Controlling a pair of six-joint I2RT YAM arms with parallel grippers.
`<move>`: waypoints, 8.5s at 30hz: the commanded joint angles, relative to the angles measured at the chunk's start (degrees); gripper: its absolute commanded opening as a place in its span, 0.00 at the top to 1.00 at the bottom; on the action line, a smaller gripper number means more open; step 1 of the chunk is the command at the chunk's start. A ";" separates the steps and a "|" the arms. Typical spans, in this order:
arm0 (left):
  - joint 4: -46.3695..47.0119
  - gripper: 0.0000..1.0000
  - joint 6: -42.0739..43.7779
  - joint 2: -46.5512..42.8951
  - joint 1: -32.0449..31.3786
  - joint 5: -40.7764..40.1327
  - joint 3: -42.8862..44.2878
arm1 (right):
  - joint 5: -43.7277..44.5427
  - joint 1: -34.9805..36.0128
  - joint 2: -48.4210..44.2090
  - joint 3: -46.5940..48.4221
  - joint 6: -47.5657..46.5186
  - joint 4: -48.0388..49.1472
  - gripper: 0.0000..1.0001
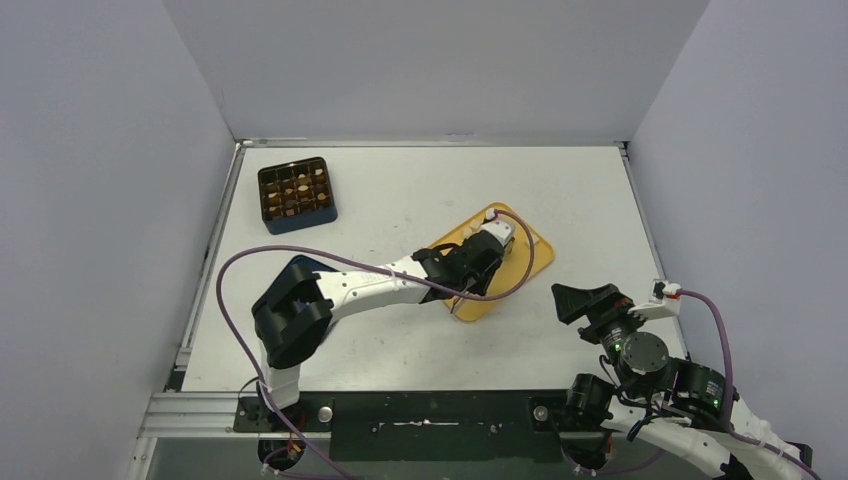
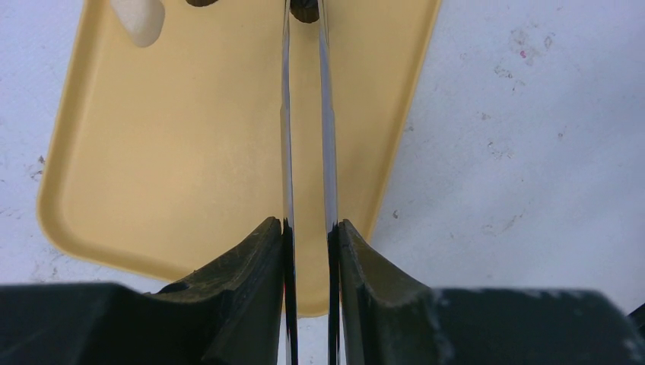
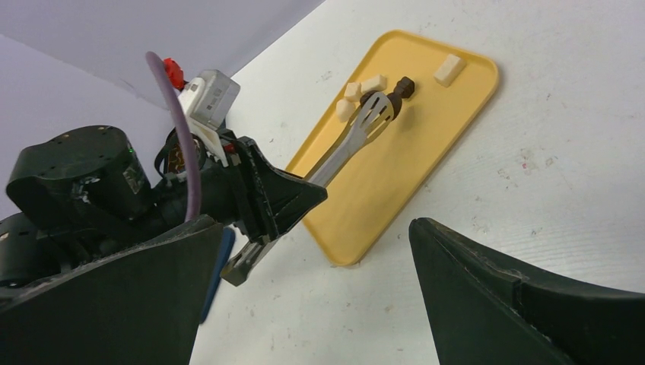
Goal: Pack the chocolate
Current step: Pick up the fake chocolate from the plate, then place the fake chocolate in the packing box, then pick up the fake chocolate from the plate, then place the fake chocolate in the packing box.
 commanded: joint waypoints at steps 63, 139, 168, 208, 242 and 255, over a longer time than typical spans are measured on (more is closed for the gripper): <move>-9.94 0.75 3.34 -5.66 66.13 9.30 8.59 | 1.14 1.37 -0.70 0.97 -0.85 0.80 0.00; -0.58 0.63 9.16 -22.16 12.16 5.24 -6.57 | 1.69 2.44 -2.32 0.51 -0.07 0.68 0.00; 1.21 0.62 15.78 3.87 6.63 8.49 9.02 | 2.91 3.23 -1.97 0.77 1.26 -0.47 0.00; 2.09 0.80 14.65 1.54 7.07 6.01 9.13 | 2.63 3.35 -1.26 0.86 1.52 -0.74 0.00; -14.31 0.79 7.52 -13.80 50.90 6.16 10.65 | 0.64 3.88 4.24 1.46 -1.56 0.73 0.00; -5.90 0.79 3.81 -11.59 65.32 5.76 5.13 | 0.29 4.49 1.55 0.67 -1.64 1.42 0.00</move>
